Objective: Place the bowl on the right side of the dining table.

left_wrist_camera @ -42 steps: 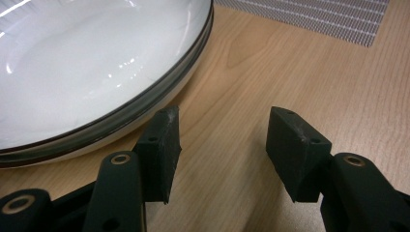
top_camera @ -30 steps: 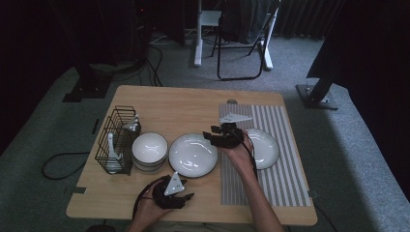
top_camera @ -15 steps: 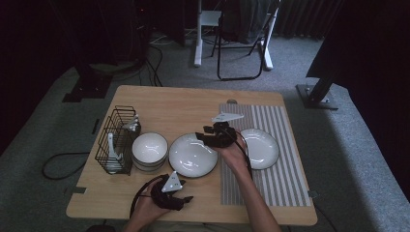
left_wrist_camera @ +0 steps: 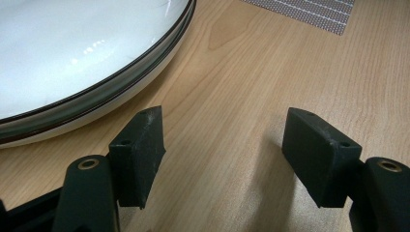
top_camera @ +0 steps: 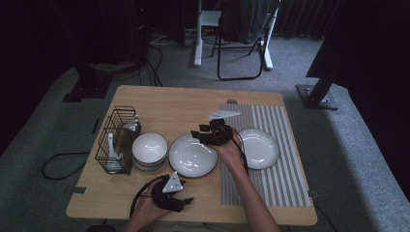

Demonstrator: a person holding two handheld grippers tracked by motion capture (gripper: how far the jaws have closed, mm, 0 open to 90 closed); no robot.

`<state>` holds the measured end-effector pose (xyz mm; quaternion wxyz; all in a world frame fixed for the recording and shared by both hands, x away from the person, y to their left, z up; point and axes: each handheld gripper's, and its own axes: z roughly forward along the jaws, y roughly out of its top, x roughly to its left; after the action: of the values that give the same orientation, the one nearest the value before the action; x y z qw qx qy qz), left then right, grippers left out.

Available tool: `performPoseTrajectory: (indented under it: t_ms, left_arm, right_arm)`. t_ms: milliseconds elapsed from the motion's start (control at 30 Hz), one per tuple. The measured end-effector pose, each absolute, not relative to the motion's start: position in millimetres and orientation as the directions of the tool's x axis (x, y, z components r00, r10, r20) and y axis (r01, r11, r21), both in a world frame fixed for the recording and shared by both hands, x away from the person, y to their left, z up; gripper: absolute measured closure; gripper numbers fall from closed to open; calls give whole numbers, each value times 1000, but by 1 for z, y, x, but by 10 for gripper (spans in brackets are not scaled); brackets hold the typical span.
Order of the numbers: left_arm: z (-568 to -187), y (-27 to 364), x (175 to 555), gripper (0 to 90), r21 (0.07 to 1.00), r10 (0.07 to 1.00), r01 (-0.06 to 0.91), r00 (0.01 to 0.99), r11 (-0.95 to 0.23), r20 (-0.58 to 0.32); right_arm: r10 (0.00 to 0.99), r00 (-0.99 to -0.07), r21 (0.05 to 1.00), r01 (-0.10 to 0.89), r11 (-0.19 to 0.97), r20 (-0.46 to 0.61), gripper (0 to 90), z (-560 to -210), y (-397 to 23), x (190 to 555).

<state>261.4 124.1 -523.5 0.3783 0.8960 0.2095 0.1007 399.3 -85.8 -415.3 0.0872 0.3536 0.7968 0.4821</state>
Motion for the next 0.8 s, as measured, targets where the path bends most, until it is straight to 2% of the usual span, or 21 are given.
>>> performPoseTrajectory:
  t_ms: [800]
  left_arm:
    - [-524, 123, 261, 302, 721, 447, 297, 895, -626, 19]
  right_arm:
    - [597, -782, 834, 443, 329, 179, 523, -402, -57, 398]
